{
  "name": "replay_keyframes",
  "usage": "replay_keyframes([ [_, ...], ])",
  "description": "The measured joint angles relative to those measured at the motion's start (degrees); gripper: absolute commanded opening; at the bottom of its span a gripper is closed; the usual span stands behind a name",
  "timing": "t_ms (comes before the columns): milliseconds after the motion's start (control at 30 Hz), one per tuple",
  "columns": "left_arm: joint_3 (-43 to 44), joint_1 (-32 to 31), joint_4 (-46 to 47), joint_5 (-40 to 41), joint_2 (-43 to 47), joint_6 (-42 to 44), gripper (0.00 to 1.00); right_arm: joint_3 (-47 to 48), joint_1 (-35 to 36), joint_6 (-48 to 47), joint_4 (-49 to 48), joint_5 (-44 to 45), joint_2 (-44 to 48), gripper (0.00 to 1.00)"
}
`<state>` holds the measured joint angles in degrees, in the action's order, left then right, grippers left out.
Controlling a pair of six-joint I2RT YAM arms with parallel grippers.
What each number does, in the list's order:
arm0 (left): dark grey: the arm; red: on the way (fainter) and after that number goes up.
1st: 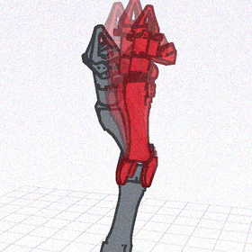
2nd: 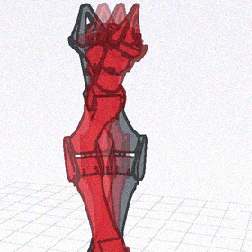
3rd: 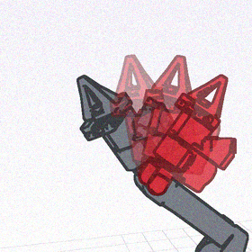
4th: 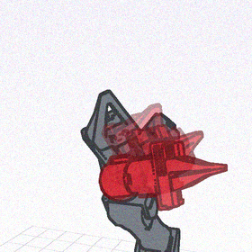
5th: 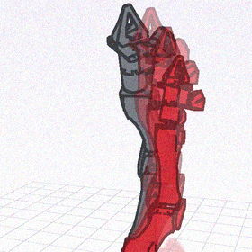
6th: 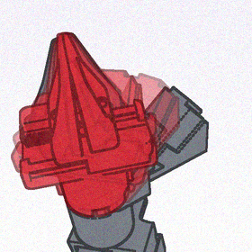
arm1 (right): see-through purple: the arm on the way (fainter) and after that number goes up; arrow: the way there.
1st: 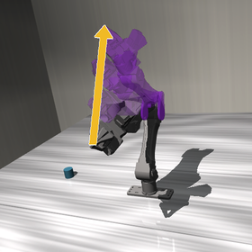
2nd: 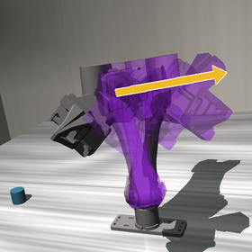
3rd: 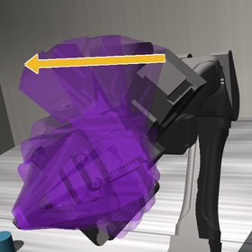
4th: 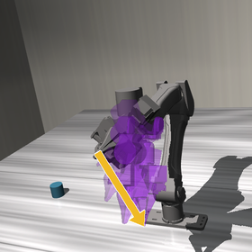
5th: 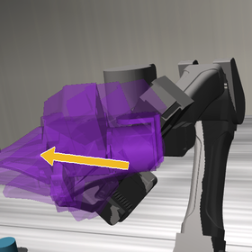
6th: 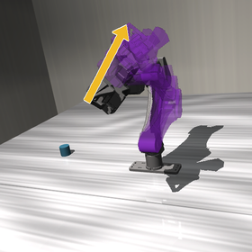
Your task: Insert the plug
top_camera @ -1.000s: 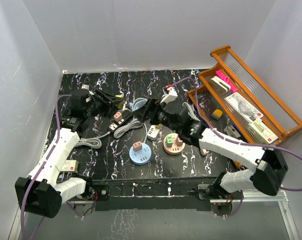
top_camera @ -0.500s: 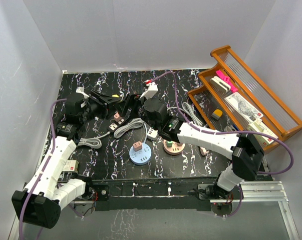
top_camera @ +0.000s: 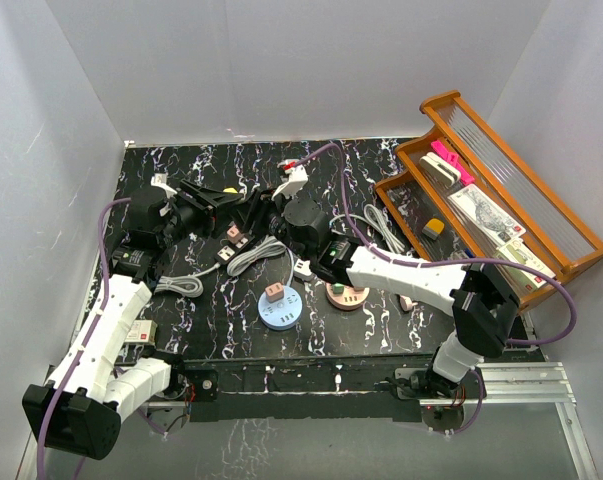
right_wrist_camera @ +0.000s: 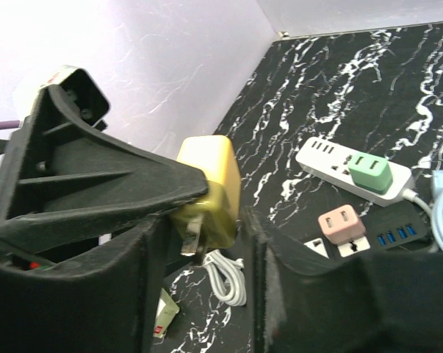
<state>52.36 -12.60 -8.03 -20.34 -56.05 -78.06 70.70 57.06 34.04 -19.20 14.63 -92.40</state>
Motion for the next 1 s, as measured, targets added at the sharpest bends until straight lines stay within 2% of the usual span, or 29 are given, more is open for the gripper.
replay_keyframes([
  [100,0.0,0.0,0.2,0.1,0.0,0.8,0.50,0.0,-0.4,-1.8,-0.4,-1.9,0.0,0.17],
  [333,0.5,0.0,0.1,-0.2,0.0,2.6,0.59,-0.3,-1.2,-1.2,-2.5,-4.8,0.0,0.15],
  [533,0.5,0.0,-0.2,-0.7,0.1,4.3,0.86,-2.3,-2.3,0.6,-6.0,-7.5,0.7,0.15],
  [600,0.8,0.0,-0.2,-1.1,0.0,5.4,0.98,-3.4,-3.0,1.2,-7.0,-8.8,1.5,0.15],
  [767,4.1,0.0,1.5,-3.5,-0.9,11.4,0.98,-9.6,-6.9,5.5,-11.3,-15.3,5.4,0.16],
  [1000,7.9,0.0,8.4,-11.8,-1.1,21.7,0.98,-18.4,-15.5,16.1,-19.4,-26.8,9.5,0.17],
])
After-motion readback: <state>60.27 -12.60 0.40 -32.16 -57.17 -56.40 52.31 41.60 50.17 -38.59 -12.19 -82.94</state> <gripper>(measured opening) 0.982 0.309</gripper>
